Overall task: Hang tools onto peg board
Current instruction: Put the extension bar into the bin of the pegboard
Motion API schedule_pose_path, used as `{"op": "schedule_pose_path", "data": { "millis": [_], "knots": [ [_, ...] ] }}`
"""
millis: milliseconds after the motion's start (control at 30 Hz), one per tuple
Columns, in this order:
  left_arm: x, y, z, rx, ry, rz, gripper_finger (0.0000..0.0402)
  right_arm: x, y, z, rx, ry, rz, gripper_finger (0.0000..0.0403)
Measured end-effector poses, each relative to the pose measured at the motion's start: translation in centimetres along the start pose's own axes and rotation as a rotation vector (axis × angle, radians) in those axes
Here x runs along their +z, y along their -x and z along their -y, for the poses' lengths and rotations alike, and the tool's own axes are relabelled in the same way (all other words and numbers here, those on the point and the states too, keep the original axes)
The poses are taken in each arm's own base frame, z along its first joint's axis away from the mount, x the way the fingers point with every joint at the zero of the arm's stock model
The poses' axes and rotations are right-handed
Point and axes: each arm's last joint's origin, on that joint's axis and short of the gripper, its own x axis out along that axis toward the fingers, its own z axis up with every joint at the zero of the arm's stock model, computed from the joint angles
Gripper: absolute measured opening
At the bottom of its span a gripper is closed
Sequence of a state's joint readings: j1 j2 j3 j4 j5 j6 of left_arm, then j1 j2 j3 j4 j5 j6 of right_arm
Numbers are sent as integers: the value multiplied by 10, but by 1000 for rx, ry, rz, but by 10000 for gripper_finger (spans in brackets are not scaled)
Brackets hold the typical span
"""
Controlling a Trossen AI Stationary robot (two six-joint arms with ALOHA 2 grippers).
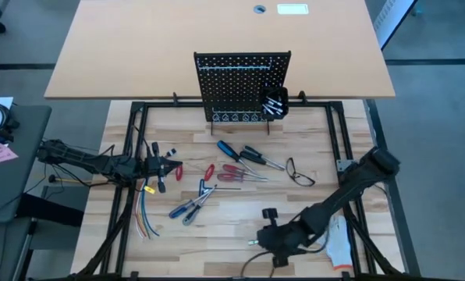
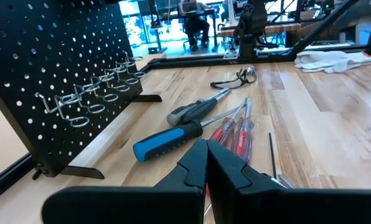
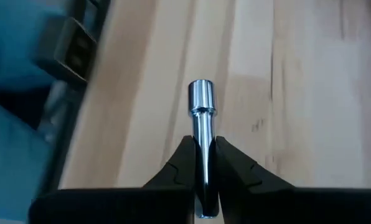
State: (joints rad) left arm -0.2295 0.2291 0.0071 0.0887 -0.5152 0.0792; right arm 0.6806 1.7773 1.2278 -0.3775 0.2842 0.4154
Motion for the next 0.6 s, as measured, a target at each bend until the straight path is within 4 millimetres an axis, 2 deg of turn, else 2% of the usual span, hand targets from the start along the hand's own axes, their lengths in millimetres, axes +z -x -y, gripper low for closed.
{"op": "schedule_pose_path", "data": {
  "millis": [133, 233, 467, 600],
  "knots": [
    [0, 0, 0, 0, 0, 0, 0, 5, 35, 2, 40, 103, 254, 37],
    [0, 0, 0, 0, 0, 0, 0, 7, 56, 15, 52, 166, 459, 37],
    [0, 0, 0, 0, 0, 0, 0, 16, 94, 71, -90, 194, 802, 37],
    [0, 0, 0, 0, 0, 0, 0, 25, 115, 104, -327, 146, 857, 37]
  ]
}}
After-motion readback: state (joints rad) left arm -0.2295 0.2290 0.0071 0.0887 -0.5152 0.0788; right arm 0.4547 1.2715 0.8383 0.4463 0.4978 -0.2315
